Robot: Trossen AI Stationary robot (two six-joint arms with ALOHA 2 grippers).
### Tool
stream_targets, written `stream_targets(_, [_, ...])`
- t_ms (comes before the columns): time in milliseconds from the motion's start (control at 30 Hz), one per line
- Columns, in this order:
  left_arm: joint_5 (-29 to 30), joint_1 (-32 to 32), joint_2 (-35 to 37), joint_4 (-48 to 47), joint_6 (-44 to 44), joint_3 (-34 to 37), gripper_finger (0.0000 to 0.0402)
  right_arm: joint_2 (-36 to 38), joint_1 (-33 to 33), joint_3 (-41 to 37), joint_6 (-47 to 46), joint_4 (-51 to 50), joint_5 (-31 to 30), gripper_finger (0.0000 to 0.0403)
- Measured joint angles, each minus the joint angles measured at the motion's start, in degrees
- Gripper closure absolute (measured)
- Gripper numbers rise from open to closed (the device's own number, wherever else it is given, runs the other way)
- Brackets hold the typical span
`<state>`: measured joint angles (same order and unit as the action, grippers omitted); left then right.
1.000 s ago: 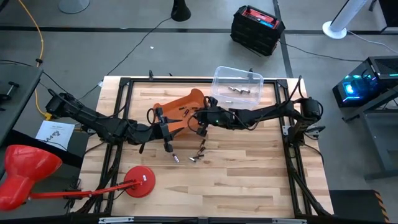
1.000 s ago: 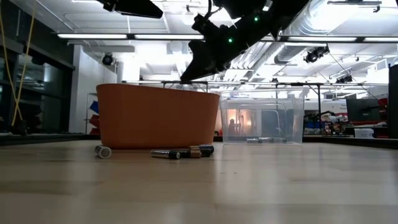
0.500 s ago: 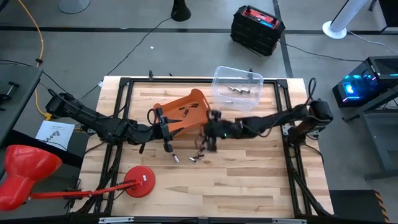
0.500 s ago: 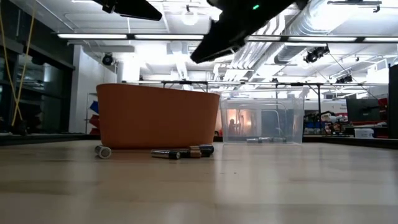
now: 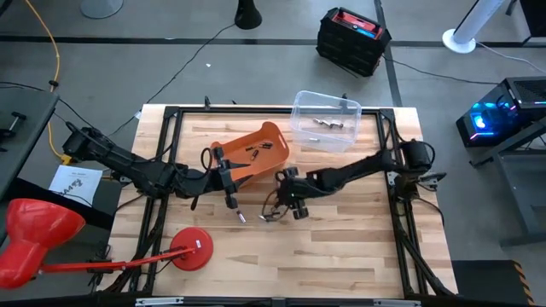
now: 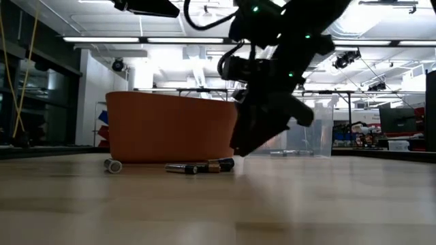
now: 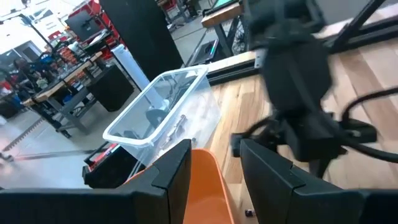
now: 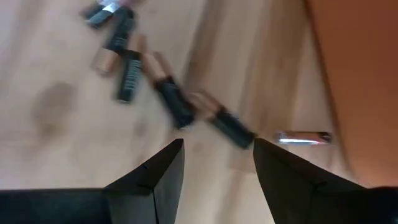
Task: Sort batteries
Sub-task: Put the black battery into the orange bin
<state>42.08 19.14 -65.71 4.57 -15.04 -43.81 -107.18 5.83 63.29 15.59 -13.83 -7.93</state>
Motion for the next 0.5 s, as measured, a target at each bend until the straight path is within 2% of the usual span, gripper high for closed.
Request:
stream_targets(167, [0.0,0.0,0.0,-0.3,-1.1,0.0,0.0271,-0.1,-2.6,2.6,5.5,-2.9,3.3,0.0215])
stream_targets(333, [-0.1,0.0,0.0,-0.8,-0.5,0.0,0.0271,-0.2,-3.6,5.2,9.8,-6.0,9.9,0.0215])
stream_targets(500, [-0.2,0.0,0.0,-0.9,1.2,0.0,0.0271,-2.7,-3.6,7.9,11.7,-6.4,11.4,0.0215])
